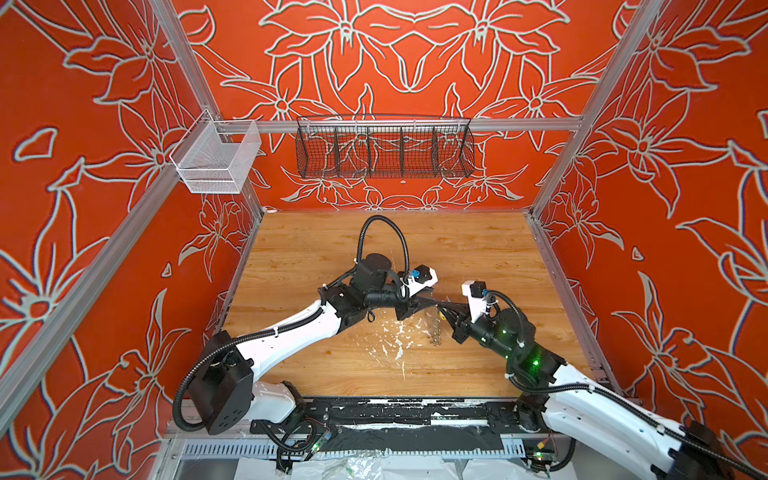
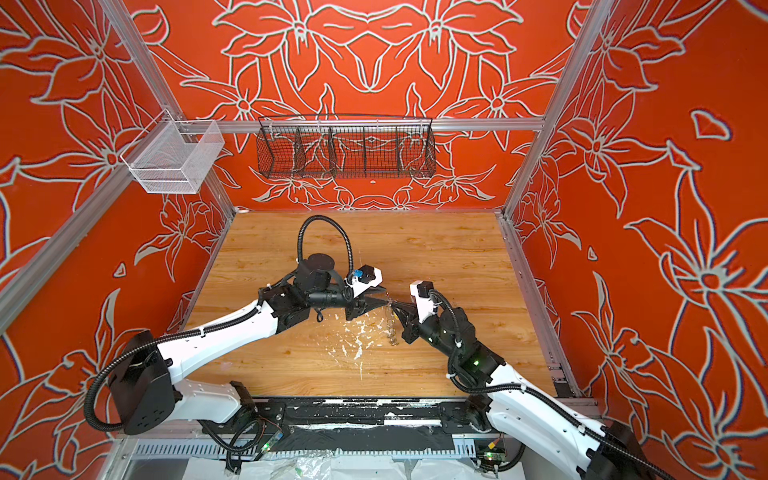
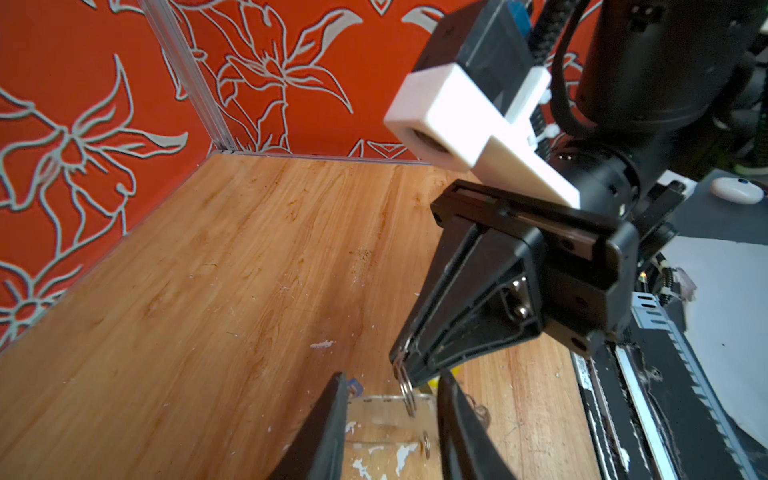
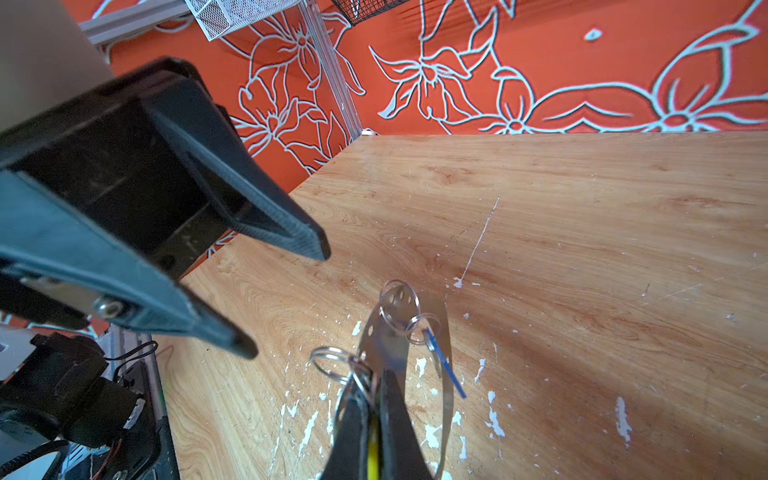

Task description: Put the keys on the keyring

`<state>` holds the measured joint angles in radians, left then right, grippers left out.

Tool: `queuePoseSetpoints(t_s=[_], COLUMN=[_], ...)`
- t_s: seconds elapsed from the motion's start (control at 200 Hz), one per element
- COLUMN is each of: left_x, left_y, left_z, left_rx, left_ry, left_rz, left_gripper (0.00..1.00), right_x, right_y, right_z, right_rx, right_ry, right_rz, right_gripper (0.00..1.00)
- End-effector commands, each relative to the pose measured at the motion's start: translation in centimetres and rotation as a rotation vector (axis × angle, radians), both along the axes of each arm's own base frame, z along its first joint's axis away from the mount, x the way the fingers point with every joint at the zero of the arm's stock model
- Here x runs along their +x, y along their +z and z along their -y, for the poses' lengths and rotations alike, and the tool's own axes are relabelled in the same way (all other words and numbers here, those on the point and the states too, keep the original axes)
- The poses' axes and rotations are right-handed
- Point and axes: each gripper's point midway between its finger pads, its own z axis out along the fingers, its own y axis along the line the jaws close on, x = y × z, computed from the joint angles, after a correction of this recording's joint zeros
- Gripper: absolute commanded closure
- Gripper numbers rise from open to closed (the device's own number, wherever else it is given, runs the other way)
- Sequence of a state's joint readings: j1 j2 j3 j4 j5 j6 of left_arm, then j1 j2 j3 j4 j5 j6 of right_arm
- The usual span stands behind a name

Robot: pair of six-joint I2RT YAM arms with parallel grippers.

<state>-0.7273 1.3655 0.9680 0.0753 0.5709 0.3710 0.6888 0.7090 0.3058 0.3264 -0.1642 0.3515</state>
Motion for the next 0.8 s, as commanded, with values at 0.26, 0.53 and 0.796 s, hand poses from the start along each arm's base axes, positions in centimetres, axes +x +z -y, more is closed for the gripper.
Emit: queuePoseSetpoints(t_s=[0.26, 0.53, 0.796], left_x=[-0.3, 0.1, 0.5], left_y=[-1.0, -1.3, -1.2], left_z=[1.2, 1.4, 1.3], left_rx=[0.054, 0.074, 0.074], left_ry=[-0.084, -0.07, -0.045], left_rz=[-0.059, -0.069, -0.058], left_gripper=[0.68, 0.77, 1.0], right_x=[-0.3, -0.4, -0.2], right_y=[3.4, 3.6, 3.3], right_z=[-0.2, -0.5, -0.5], right_rx=[0.065, 0.069, 0.076], right_ry=[0.019, 0.039, 0.029], right_rz=[0.086, 0.094, 0.08], right_gripper=[1.0, 1.0, 1.0])
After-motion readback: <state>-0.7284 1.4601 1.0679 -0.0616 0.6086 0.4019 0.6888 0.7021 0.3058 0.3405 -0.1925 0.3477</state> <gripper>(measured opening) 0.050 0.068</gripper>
